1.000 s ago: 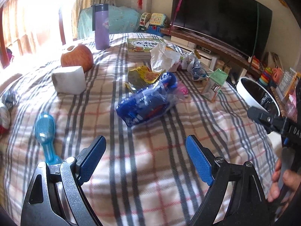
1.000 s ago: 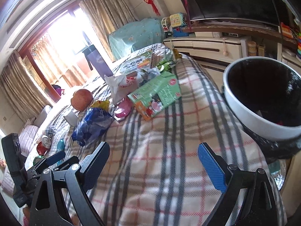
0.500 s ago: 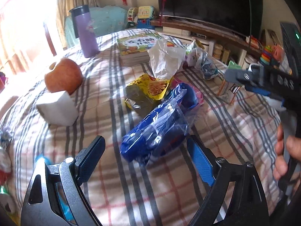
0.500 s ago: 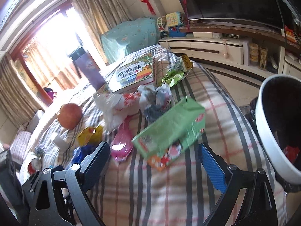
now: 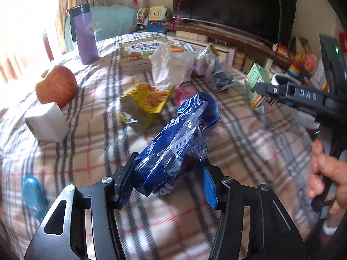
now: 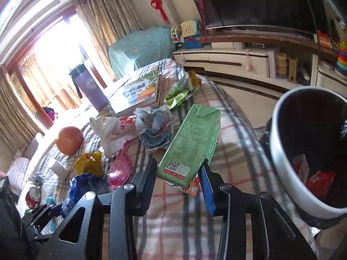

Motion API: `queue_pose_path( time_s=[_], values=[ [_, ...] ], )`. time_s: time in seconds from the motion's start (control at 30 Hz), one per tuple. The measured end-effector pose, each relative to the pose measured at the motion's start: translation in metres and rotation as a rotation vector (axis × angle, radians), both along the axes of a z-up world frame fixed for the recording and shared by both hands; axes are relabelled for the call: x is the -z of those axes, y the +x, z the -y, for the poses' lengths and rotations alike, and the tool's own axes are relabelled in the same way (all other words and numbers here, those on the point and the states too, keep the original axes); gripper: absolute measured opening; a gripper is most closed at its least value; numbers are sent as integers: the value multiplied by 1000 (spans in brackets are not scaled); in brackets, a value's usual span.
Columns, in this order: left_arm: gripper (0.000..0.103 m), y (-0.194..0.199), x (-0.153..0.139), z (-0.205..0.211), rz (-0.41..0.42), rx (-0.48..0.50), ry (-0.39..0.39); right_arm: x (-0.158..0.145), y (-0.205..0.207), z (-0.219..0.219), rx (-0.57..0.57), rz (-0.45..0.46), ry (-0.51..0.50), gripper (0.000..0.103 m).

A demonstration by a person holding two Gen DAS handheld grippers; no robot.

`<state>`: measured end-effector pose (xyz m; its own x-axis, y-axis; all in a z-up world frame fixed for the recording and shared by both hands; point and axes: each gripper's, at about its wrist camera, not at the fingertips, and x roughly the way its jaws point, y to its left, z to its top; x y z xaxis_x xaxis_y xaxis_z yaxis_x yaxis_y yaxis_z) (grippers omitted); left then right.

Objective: Collect trash
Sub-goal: 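Grasp the blue plastic bag with the left tool while the right grasps the green juice carton, then carry the blue bag and green juice carton in both tools over the bin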

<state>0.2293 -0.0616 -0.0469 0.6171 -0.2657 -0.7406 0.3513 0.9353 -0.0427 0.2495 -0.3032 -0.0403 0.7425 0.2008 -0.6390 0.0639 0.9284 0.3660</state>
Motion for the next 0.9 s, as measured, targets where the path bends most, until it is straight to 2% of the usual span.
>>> queue_pose_path(
  time_s=[0.23,0.53,0.9],
  values=[
    [51,-21,-14,24,-5,31,-77,-12,-37,18,-18,38,7,39],
    [51,-36,-18,66,-13,77,-88,-19,-79,37,-24,56,11,39],
    [51,-42,-22,106,-32,134,-94,-20,-112,67,10,63,29,39]
  ],
)
